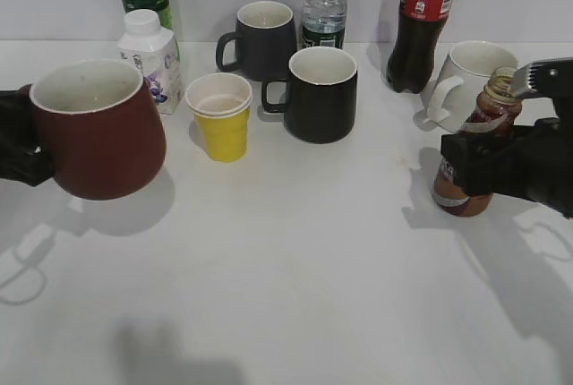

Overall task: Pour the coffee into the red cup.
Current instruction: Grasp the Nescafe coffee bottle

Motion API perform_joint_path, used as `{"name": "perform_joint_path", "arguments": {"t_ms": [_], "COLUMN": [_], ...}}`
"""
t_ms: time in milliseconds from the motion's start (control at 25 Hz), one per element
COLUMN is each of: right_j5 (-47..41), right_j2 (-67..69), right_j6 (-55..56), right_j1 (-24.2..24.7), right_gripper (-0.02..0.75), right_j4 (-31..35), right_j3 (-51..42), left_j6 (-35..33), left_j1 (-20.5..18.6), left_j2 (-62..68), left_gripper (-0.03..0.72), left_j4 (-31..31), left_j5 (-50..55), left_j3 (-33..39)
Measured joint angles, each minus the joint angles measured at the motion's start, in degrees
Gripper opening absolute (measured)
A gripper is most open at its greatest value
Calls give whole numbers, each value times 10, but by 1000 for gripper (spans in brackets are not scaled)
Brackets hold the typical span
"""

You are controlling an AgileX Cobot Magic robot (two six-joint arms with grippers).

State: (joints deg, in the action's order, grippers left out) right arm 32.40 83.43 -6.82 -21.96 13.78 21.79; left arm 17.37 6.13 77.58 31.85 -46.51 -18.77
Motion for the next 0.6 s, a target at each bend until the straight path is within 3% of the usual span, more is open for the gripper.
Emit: {"name": "perform_joint_path", "arguments": {"t_ms": [200,600], "right_j5": [102,251], "right_j2": [79,186], "right_j6": [0,21], "right_j1": [0,0], "right_gripper": [600,507], "right_j4": [0,1], "right_j3": [1,-1], "left_j6": [6,8], "left_j1": [13,110], "left_j2": [0,0], "left_gripper": [69,69], "left_j4": [30,34], "left_j5": [-18,-22], "left_j3": [0,0]}}
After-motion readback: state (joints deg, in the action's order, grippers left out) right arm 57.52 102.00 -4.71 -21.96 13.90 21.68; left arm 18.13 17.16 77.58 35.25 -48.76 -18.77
